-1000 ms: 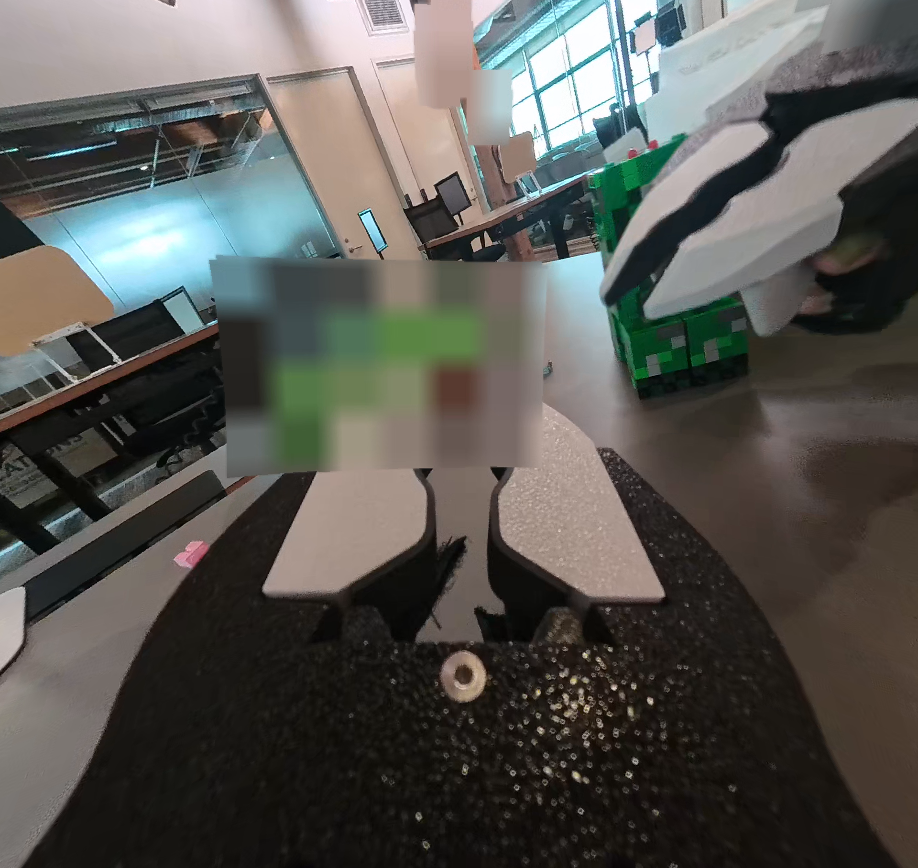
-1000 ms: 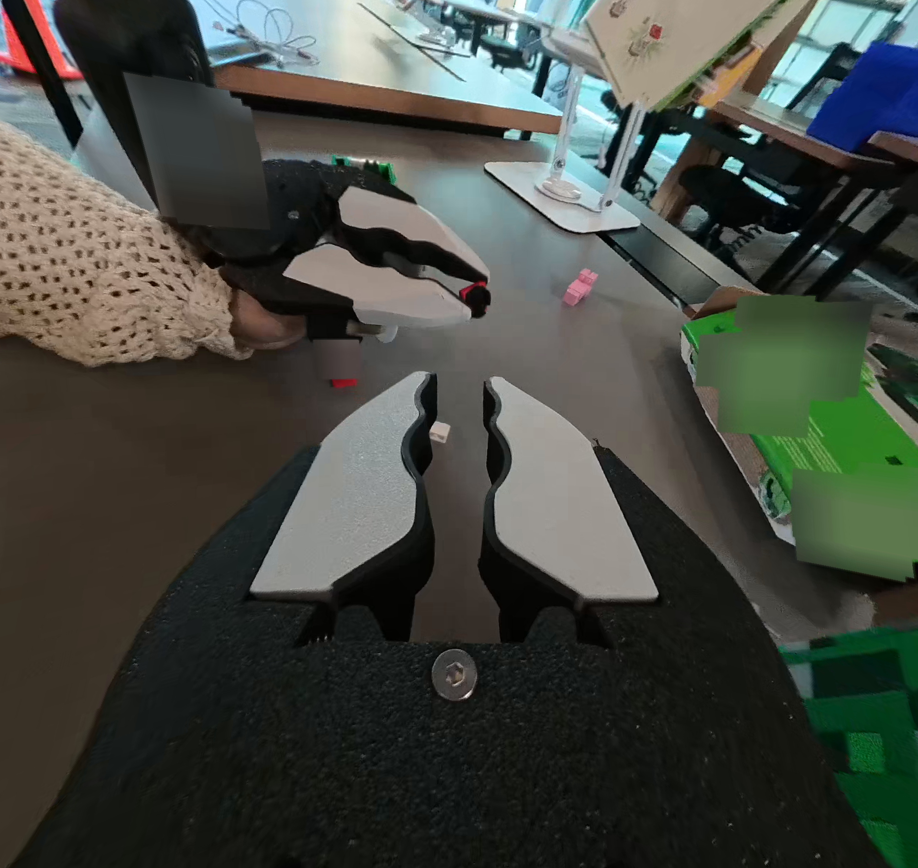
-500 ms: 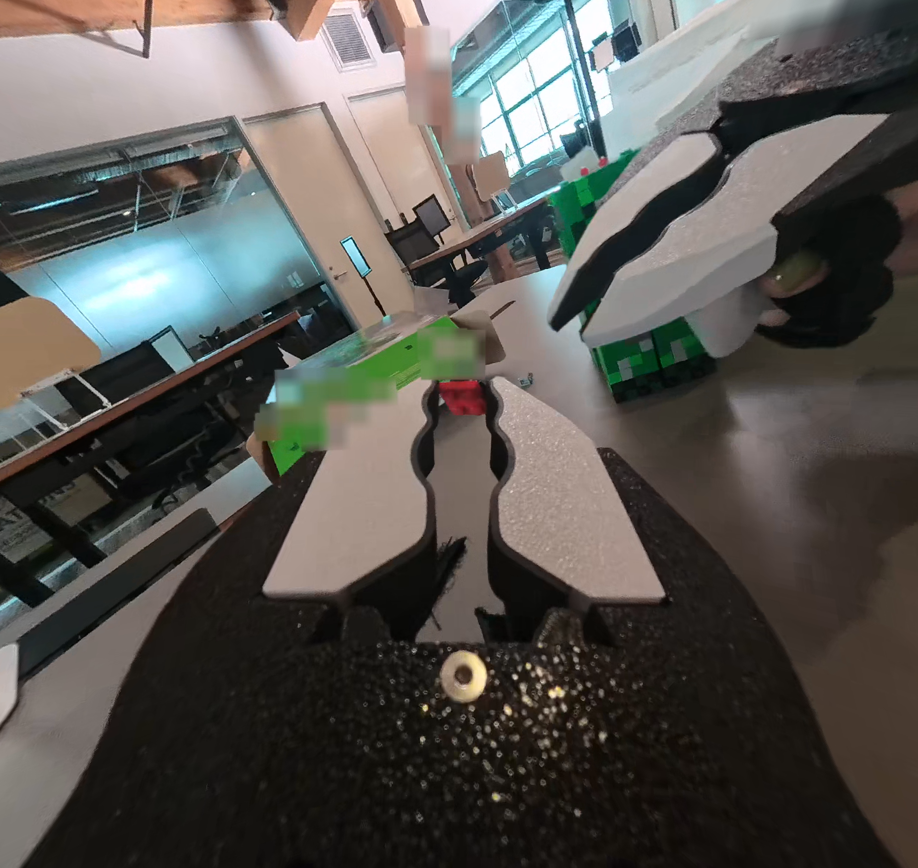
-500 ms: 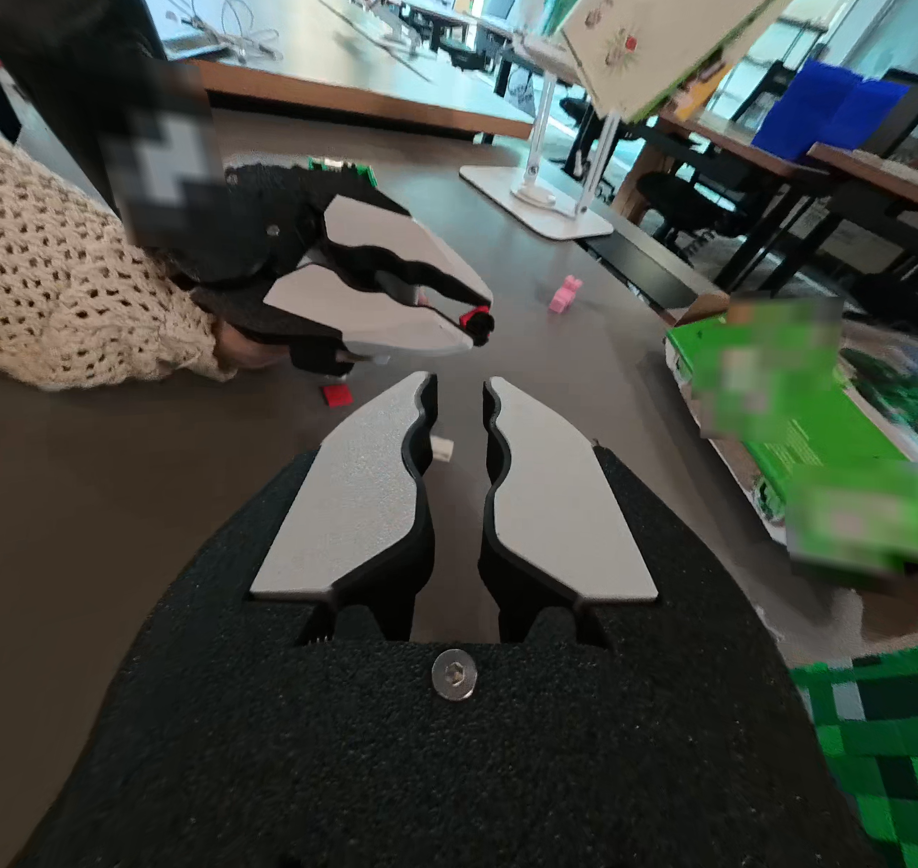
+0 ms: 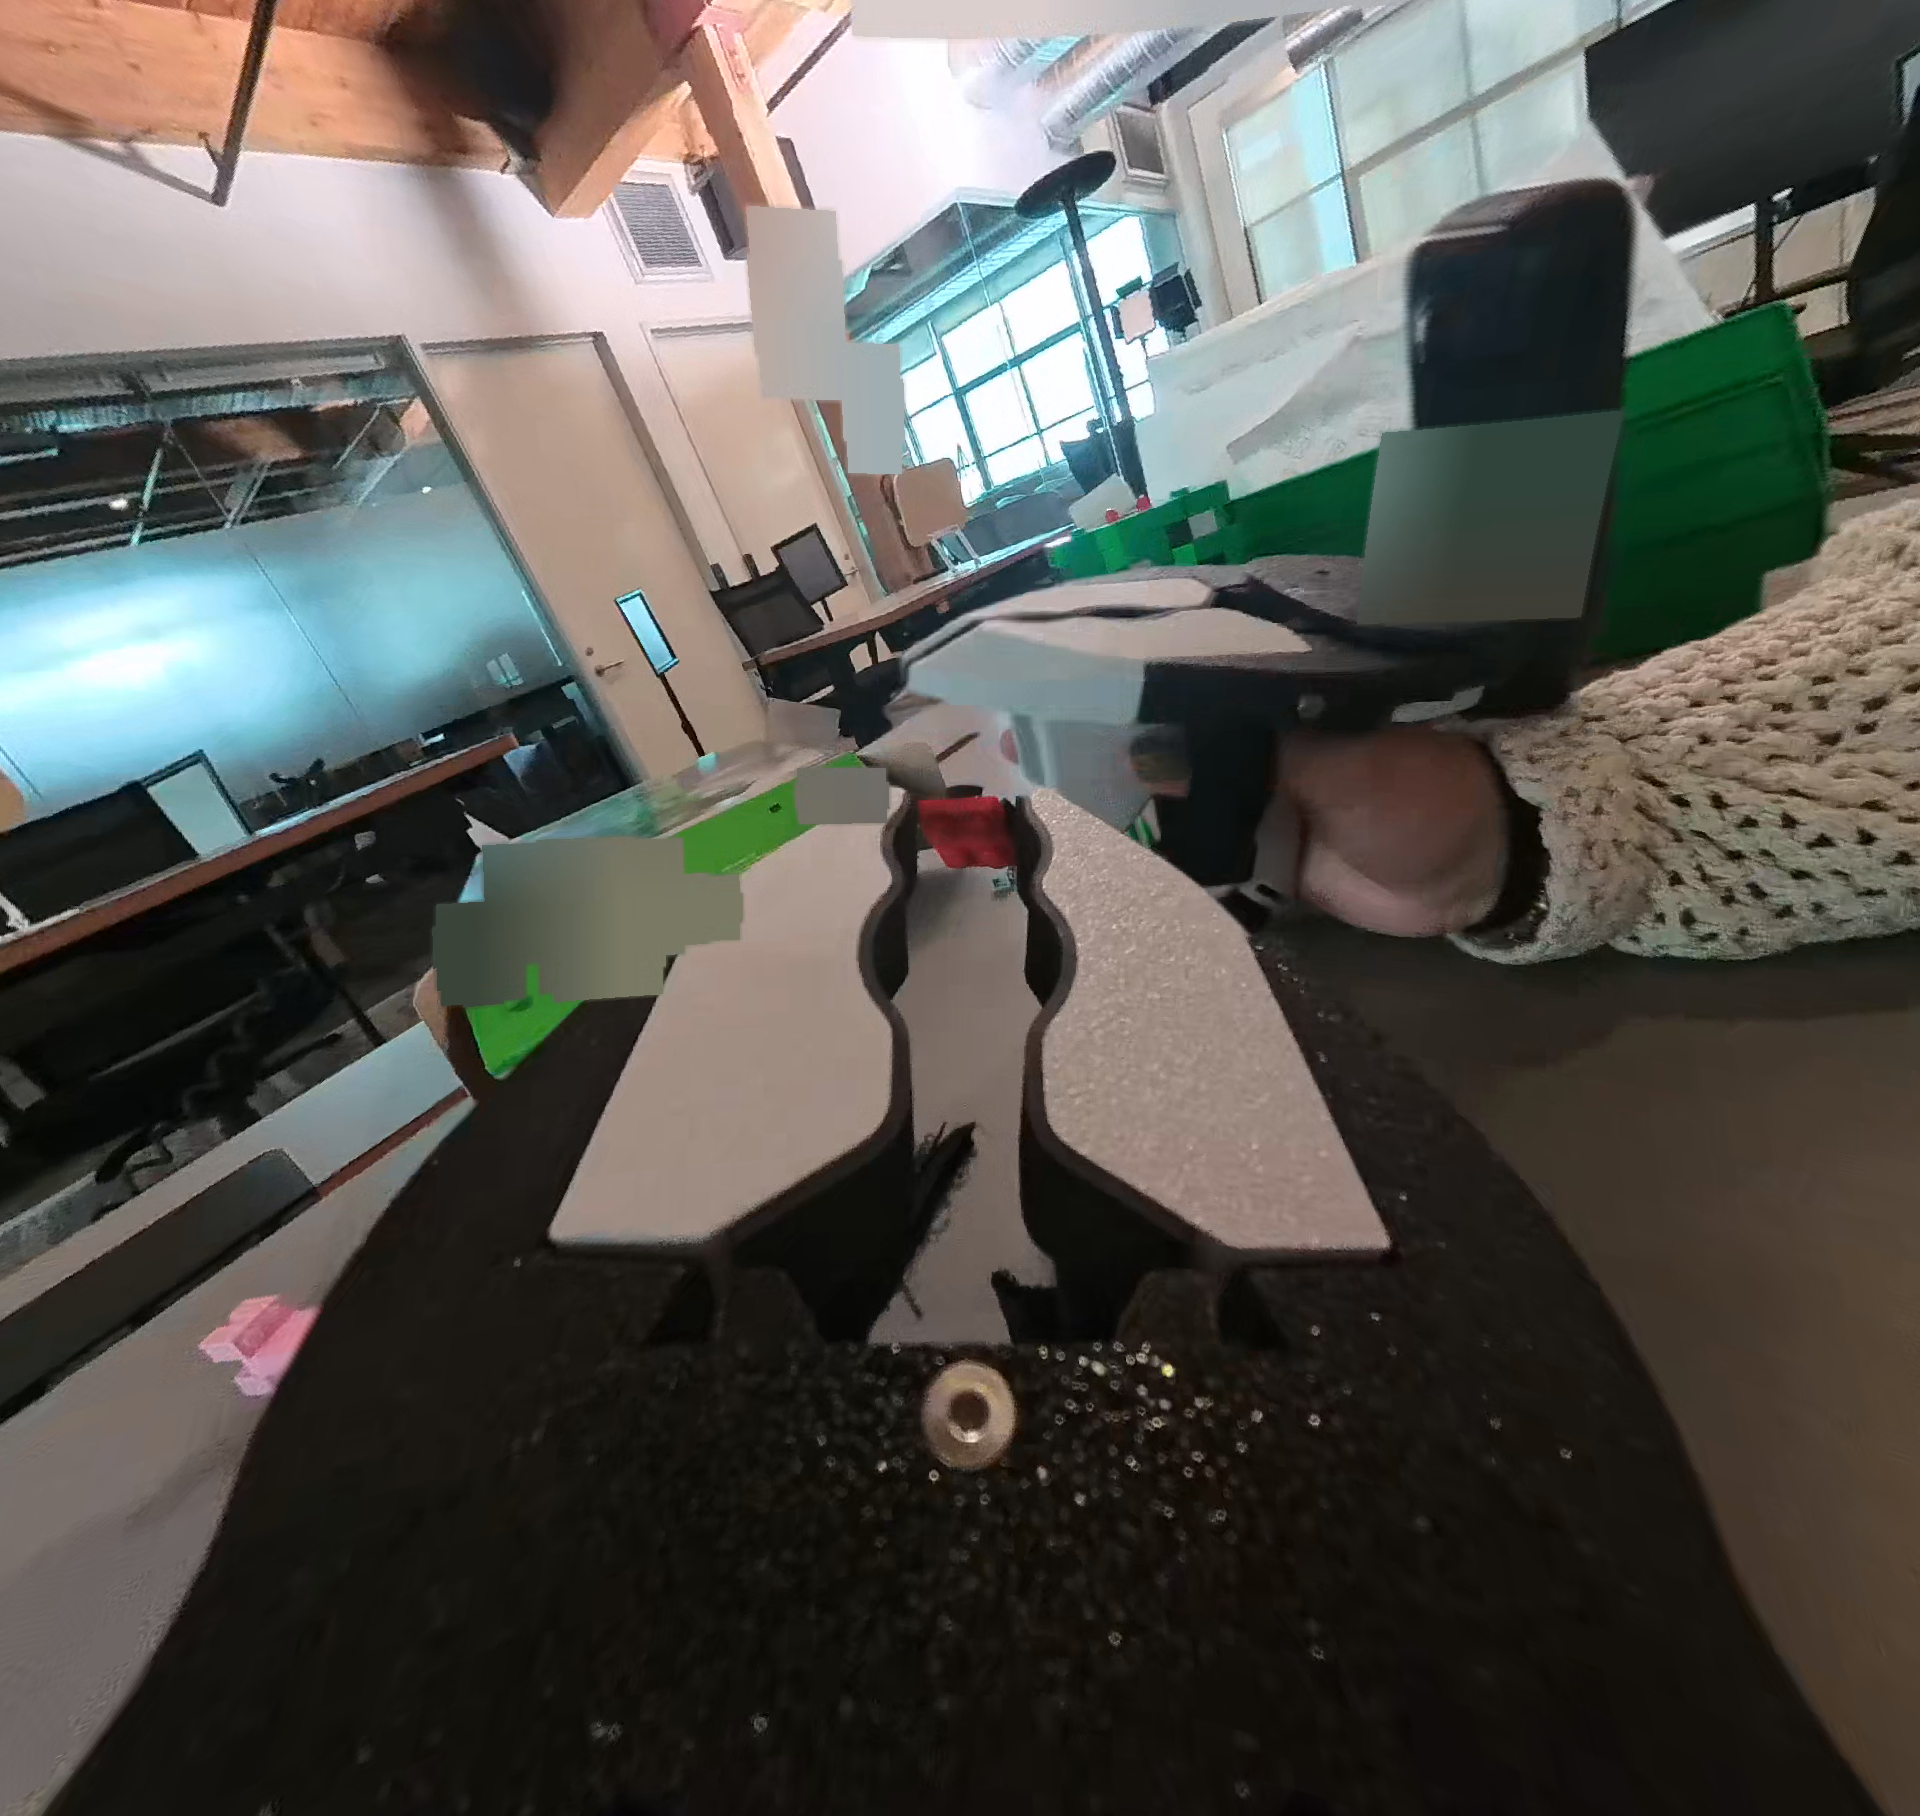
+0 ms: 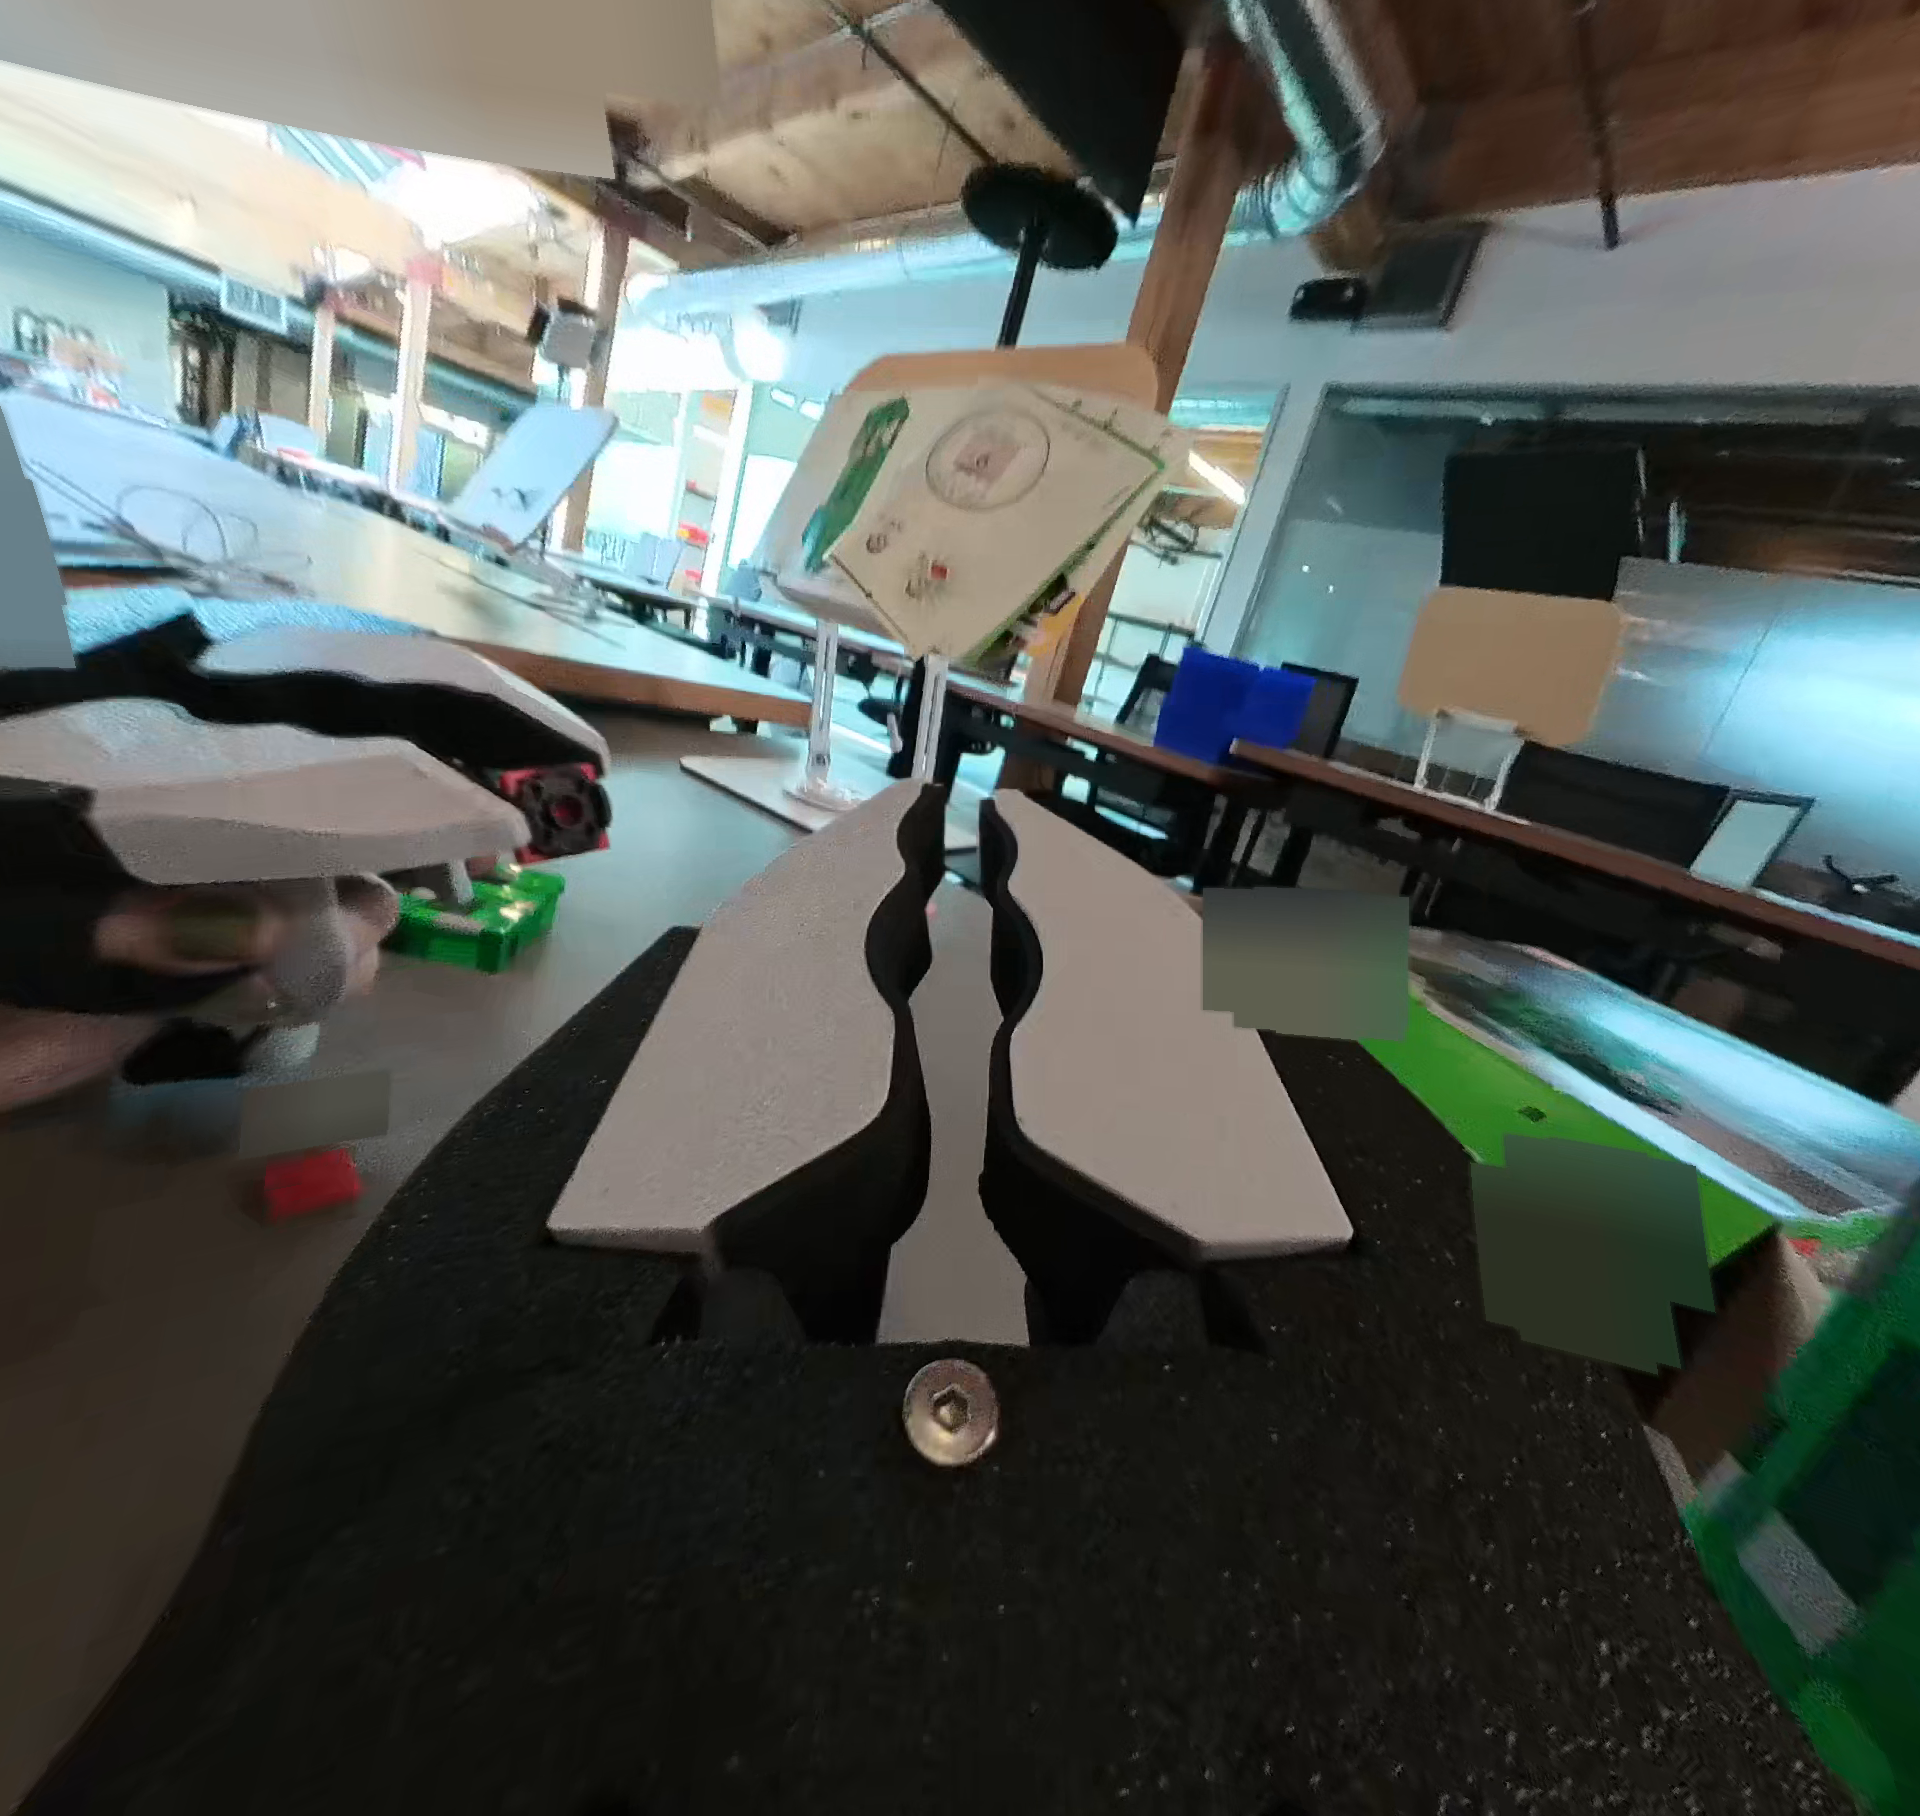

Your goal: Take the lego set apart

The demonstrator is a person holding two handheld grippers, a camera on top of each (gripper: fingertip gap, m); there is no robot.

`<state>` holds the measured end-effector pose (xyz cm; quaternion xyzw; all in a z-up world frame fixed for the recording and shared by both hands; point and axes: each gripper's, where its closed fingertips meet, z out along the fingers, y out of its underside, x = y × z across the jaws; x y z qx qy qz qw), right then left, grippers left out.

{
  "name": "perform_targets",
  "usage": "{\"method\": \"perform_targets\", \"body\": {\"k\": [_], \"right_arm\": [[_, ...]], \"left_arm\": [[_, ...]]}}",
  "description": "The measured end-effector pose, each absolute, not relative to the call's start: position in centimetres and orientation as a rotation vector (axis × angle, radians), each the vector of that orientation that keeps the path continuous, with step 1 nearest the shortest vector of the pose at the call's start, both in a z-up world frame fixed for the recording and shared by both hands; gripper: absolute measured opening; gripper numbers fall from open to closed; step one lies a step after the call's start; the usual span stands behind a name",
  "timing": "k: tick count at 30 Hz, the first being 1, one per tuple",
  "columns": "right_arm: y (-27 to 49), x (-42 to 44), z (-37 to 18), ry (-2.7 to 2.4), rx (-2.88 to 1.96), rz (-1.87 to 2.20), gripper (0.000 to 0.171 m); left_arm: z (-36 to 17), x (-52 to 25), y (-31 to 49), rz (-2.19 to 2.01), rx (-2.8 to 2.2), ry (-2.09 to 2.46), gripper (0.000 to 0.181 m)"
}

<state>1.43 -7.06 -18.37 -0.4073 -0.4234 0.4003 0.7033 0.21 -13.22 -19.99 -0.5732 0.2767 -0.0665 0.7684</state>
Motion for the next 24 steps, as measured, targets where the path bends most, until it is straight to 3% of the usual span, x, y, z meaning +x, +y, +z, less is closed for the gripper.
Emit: {"method": "perform_targets", "body": {"k": [13,24], "right_arm": [[-7.5,1.1,-19.1,-1.004,-0.898,0.808,0.004],[-4.7,1.5,-18.4,-0.874,-0.972,0.48,0.003]], "left_arm": [[-20.6,2.1,-14.4,-0.227,-1.24,0.682,0.017],[-20.6,0.0,-11.8,-0.234,-1.316,0.507,0.017]]}}
